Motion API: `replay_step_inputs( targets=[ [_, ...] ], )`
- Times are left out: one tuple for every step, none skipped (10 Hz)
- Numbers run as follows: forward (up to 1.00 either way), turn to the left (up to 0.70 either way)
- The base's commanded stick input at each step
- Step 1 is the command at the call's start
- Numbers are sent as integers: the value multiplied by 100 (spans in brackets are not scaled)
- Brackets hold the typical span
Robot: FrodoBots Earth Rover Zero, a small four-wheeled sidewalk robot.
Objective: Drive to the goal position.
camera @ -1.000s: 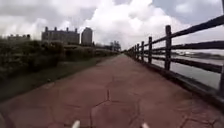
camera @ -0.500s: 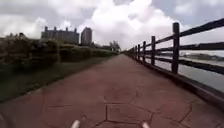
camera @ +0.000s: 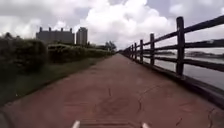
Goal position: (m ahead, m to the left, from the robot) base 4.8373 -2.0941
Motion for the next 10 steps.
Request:
replay_step_inputs(
  targets=[
    [85,-23],
    [85,-23],
    [85,-23],
    [85,-23],
    [85,-23],
    [85,-23],
    [85,-23],
    [85,-23],
    [85,0],
    [85,11]
  ],
)
